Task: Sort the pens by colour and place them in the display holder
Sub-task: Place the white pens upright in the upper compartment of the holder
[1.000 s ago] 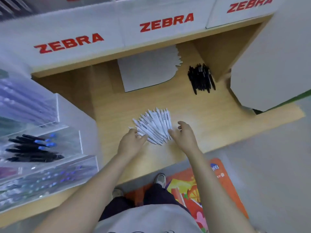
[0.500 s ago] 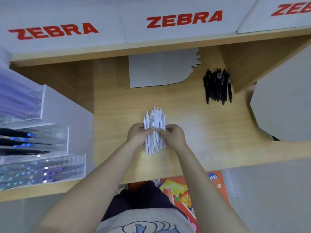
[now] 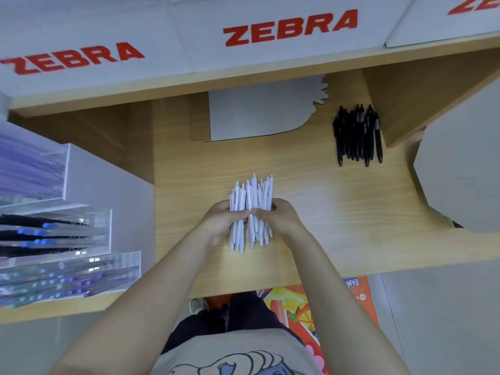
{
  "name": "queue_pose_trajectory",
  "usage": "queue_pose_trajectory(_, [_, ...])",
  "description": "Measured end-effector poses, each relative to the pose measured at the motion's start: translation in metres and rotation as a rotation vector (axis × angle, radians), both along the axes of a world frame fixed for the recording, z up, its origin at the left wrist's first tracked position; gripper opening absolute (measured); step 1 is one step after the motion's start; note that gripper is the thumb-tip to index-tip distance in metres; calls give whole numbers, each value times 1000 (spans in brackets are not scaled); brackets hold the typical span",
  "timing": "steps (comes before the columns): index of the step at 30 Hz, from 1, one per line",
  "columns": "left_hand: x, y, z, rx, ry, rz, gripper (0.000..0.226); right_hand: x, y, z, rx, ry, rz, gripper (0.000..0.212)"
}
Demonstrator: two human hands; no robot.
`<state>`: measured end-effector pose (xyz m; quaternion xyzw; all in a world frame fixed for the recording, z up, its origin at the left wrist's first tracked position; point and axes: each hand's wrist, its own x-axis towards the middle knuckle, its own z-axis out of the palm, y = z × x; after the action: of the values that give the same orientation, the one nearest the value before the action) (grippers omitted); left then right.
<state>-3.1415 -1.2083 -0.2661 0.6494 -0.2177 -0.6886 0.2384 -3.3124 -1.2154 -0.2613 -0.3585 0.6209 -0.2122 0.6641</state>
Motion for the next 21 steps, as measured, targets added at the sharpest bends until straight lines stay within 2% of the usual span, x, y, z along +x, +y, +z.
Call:
queue_pose_trajectory(5, [3,5,1,10,30,88,24,3,4,1,2,1,30,13])
queue_pose_trajectory(13, [18,11,13,-54,-66,70,11,6,9,15,-12,32,-120,11])
queue_pose_trajectory(16, [19,13,24,-42,-30,125,7,4,16,26,-45,-8,-142,12])
queue_pose_trajectory(18, [19,16,33,-40,79,162,14,7,23,36,-89,-30,-100,12])
queue_pose_trajectory(21, [13,22,45,-58,229,152,40,21,35,48,-158,-41,-26,14])
